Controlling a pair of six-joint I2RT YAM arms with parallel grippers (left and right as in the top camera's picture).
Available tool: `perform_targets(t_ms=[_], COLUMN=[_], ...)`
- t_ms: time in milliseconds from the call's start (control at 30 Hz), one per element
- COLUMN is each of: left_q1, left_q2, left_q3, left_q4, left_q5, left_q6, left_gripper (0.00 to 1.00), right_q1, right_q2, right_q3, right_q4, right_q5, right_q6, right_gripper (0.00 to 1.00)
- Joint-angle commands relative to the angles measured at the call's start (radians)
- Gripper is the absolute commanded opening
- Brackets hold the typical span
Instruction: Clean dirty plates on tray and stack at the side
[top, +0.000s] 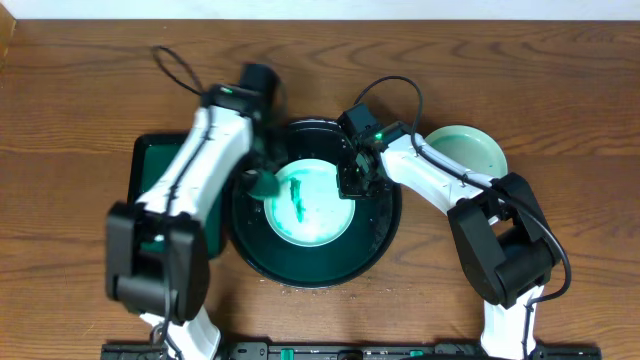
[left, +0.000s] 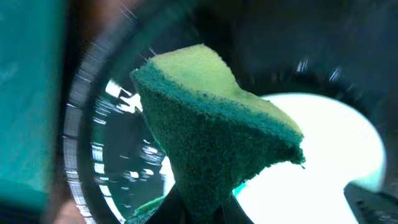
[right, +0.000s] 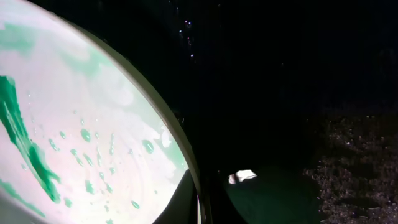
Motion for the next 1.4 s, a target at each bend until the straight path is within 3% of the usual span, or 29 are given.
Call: perform_targets(t_ms=[0,133,267,333,500,700,800,900,1000,1233,1367], left_q1=[-0.084,-0.129,-0.122,-0.121,-0.129,-0.092,-0.027,0.038,0.052,-0.036,-0.103], left_q2=[0.011,0.011,0.011,0.011,0.032,0.037,0.037,0.037,0.037,0.039,0.039], left_q3=[-0.08,-0.183,-0.245,-0.246,-0.246,-0.245,-0.243,-0.241,-0.242,-0.246,-0.246], left_q4=[0.051,0.151,0.245,0.256,0.312,0.39,0.379,0.245,0.15,0.164,0.186], left_q5=[-0.007,-0.142,-0.127,-0.066,0.318,0.38,0.354,0.157,0.076,0.249,0.31], left_q6=[-0.135,-0.27,-0.254,-0.179,0.093,0.117,0.103,-0.006,0.001,0.102,0.103], left_gripper=[0.07,0.07,0.07,0.07,0.07,0.07,0.07,0.07,0.07,0.07,0.07], right_q1=[0.006,0.006,0.006,0.006,0.006,0.006,0.006,0.006,0.005,0.005,0.005], right_q2=[0.016,0.016,0.016,0.016,0.016,0.016,0.016,0.016,0.016,0.016,0.016], right_q3=[-0.002,-0.002,-0.002,-0.002,-0.002,-0.002,-0.002,-0.002,-0.002,-0.002,-0.002], right_q4=[0.005,0.005,0.008,0.009,0.012,0.009,0.009,0.009,0.013,0.009,0.009], right_q5=[0.005,0.003,0.002,0.001,-0.003,-0.006,-0.006,-0.006,-0.006,-0.01,-0.01], right_q6=[0.01,0.011,0.011,0.011,0.011,0.01,0.01,0.01,0.01,0.007,0.007], right_gripper=[0.01,0.01,0.01,0.01,0.01,0.01,0.01,0.01,0.01,0.01,0.01])
